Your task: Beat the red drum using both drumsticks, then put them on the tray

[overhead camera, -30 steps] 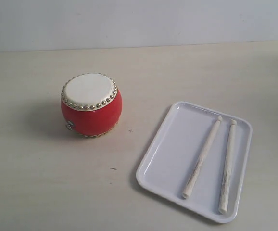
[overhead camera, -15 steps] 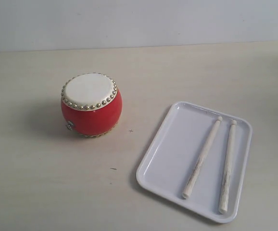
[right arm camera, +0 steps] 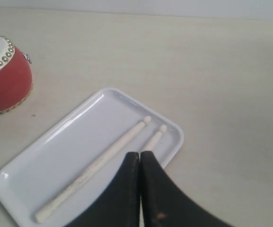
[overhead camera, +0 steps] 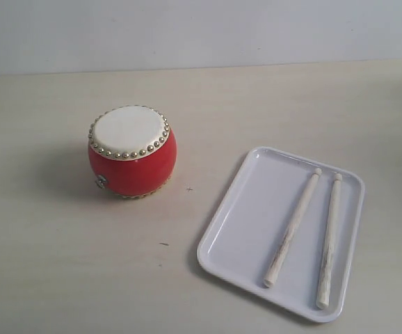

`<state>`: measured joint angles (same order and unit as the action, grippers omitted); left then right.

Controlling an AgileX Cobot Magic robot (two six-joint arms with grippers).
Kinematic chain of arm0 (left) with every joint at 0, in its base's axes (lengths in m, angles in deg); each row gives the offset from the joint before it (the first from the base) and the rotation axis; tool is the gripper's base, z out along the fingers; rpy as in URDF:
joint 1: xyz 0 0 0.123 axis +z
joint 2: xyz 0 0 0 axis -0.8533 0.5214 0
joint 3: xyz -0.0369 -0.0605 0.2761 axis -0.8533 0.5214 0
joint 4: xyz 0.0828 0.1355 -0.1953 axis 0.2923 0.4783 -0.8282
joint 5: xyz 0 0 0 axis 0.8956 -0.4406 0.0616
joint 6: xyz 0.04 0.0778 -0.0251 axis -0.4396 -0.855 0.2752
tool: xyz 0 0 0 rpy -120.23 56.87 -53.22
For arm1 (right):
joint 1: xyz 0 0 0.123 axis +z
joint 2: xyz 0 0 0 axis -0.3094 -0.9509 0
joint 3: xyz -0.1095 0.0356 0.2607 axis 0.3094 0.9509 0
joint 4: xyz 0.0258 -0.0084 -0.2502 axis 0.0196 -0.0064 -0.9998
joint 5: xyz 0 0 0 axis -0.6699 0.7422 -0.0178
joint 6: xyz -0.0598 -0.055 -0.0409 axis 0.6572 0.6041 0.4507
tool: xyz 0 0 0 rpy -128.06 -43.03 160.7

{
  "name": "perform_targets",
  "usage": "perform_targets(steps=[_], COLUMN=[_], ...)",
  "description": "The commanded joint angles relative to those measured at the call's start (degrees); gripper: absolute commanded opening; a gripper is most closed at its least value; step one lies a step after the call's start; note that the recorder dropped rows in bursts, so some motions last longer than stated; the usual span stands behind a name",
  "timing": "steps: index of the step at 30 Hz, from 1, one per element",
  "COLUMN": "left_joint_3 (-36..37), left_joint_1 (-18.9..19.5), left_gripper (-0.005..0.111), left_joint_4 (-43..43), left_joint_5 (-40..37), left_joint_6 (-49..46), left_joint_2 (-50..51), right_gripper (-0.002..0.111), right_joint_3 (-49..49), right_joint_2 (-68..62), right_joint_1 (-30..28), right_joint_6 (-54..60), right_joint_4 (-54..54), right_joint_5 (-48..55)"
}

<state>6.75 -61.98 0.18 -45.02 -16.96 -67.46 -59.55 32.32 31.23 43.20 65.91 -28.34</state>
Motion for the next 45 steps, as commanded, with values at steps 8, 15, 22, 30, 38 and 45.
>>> perform_targets(steps=[8, 15, 22, 30, 38, 45], left_joint_3=[0.16, 0.16, 0.16, 0.16, 0.16, 0.16], left_joint_1=[0.13, 0.13, 0.13, 0.13, 0.13, 0.13], left_gripper=[0.000, 0.000, 0.000, 0.000, 0.000, 0.000], left_joint_4=[0.36, 0.36, 0.36, 0.36, 0.36, 0.36], left_joint_5=[0.41, 0.41, 0.41, 0.41, 0.41, 0.41], left_joint_6=[0.52, 0.52, 0.42, 0.42, 0.42, 0.42], left_joint_2=[-0.36, -0.36, -0.36, -0.36, -0.36, -0.36], right_gripper=[0.000, 0.000, 0.000, 0.000, 0.000, 0.000], right_joint_3=[0.32, 0.32, 0.32, 2.21, 20.17, 24.11], right_joint_2=[0.41, 0.41, 0.95, 16.56, 26.06, 26.06], right_joint_1=[-0.27, -0.27, -0.27, -6.81, -9.02, -8.87], right_joint_6=[0.20, 0.20, 0.20, 0.63, 0.63, 0.88], right_joint_4=[-0.02, -0.02, -0.02, 0.79, 1.48, -0.40], right_joint_5=[-1.03, -1.03, -1.04, -7.26, -31.40, -22.47])
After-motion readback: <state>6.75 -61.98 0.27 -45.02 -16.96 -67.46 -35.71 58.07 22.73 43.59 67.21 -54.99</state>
